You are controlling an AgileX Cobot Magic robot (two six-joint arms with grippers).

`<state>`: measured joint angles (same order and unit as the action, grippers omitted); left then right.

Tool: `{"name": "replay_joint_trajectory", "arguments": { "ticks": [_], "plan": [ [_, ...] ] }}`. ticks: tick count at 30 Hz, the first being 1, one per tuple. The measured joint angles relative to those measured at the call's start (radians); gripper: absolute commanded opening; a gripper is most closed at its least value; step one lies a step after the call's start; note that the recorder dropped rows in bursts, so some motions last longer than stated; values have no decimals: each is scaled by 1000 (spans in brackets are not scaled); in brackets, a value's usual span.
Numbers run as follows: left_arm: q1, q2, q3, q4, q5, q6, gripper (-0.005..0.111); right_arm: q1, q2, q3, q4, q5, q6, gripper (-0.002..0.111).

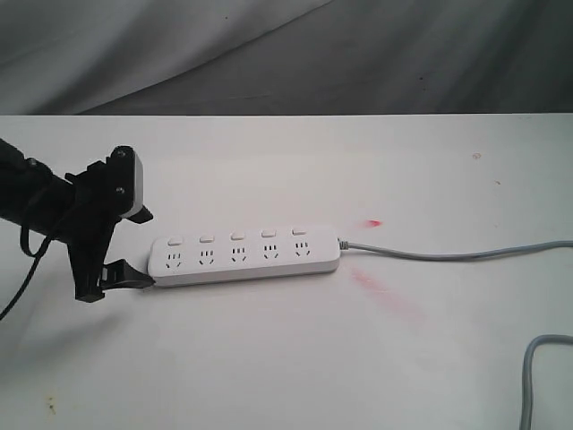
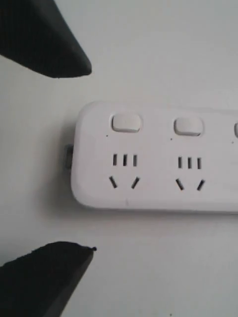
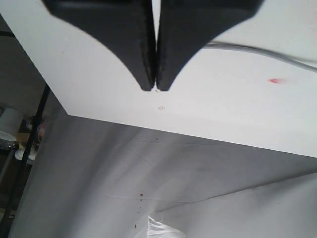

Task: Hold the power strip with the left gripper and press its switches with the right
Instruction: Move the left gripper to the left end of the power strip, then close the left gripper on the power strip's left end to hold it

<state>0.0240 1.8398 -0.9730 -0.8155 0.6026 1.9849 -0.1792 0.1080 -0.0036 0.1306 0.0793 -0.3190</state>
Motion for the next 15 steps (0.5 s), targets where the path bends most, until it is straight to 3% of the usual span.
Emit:
{"name": "replay_joint_trajectory", "arguments": {
  "ticks": [15],
  "plan": [
    [0, 128, -109, 0, 42, -34, 84, 0, 0, 0, 0, 0, 0, 0]
  ]
}}
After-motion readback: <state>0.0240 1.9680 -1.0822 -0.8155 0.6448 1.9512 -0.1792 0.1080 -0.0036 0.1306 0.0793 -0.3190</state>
